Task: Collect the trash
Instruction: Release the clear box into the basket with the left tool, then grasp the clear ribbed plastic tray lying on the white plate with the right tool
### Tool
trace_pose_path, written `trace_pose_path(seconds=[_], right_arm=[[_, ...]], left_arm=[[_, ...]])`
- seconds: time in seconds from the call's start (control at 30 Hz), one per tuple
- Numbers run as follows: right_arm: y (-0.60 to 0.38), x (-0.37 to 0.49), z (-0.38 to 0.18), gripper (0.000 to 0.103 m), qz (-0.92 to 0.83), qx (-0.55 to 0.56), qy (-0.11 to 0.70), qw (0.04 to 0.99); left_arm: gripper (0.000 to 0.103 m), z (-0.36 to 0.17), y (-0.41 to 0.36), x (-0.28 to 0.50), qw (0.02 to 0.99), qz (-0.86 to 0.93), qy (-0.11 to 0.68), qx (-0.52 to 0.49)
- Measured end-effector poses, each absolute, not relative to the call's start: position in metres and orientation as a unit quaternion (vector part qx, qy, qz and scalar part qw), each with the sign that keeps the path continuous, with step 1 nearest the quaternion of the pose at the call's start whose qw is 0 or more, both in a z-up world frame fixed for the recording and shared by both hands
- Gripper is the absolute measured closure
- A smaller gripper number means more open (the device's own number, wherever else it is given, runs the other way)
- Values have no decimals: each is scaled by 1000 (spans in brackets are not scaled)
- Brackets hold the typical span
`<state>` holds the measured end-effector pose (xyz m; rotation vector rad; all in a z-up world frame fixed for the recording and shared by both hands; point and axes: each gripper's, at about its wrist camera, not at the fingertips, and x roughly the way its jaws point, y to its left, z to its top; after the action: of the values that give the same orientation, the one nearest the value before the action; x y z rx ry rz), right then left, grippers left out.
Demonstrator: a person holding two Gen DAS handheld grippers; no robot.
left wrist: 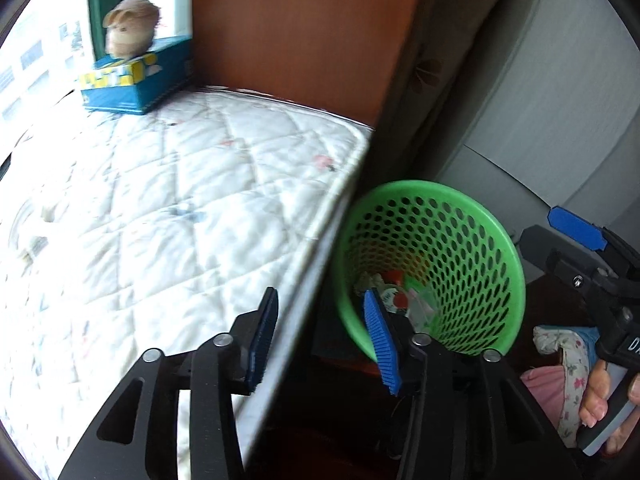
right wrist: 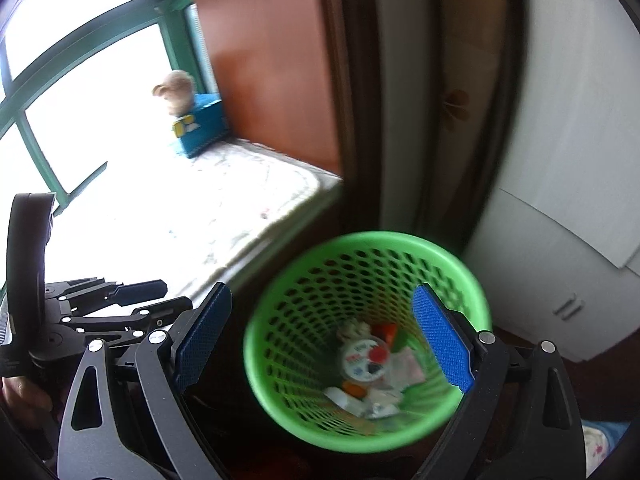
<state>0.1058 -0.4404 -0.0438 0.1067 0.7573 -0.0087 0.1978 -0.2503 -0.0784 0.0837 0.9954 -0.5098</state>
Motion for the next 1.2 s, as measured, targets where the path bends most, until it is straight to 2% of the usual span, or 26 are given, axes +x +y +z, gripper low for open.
trace_pose_path(seconds=[0.47, 0.53, 1.2], right_arm=[[-336, 155, -51, 12, 71, -2, 388, 919], [-322, 163, -52, 12, 83, -8, 389, 917], [-191, 238, -84, 12, 186, -49, 421, 887]], left_arm=[[58, -72, -122, 224, 873, -147, 464, -6], [55, -72, -103, 227, 876, -135, 462, -11], [54, -94, 50, 263, 880, -28, 468, -75]])
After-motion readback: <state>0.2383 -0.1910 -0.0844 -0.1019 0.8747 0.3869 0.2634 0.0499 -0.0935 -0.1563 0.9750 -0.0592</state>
